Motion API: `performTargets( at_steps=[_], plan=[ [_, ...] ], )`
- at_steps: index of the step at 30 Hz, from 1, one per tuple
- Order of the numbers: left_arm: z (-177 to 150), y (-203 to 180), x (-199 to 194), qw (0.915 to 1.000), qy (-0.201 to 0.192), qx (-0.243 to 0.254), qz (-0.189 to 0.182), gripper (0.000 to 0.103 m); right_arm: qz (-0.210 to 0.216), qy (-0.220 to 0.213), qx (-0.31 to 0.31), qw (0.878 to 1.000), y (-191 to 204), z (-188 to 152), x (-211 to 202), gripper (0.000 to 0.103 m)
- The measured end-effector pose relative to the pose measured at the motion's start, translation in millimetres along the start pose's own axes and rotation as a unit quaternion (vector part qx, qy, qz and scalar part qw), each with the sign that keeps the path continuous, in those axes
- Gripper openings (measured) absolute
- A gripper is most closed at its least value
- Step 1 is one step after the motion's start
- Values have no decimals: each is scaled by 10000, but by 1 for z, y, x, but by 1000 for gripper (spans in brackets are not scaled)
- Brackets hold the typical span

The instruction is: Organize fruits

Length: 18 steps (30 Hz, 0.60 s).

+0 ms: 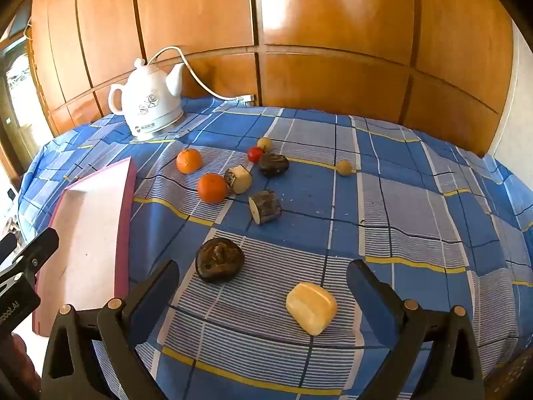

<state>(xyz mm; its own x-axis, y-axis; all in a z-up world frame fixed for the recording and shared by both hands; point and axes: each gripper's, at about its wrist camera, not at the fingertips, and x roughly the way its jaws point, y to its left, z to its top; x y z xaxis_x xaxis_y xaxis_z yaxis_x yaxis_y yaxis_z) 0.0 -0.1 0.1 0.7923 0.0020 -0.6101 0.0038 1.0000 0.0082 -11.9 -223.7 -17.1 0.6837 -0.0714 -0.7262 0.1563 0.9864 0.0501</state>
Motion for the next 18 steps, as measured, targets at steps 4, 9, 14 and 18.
performTargets(
  at_steps=[4,9,14,18],
  plan=[
    [0,0,0,10000,-6,-12,-15,103,-2,-152,-85,9998,2,1,-5,102],
    [-3,2,4,10000,-12,-29,9,103,-41,-286,-204,9994,12,1,-12,102],
    [-5,2,1,10000,1,-38,-4,103,-91,-376,-313,9988,17,-1,-16,102],
    [-3,6,-2,9999,7,-103,-29,103,-148,-422,-313,9985,19,0,-19,102]
  ],
)
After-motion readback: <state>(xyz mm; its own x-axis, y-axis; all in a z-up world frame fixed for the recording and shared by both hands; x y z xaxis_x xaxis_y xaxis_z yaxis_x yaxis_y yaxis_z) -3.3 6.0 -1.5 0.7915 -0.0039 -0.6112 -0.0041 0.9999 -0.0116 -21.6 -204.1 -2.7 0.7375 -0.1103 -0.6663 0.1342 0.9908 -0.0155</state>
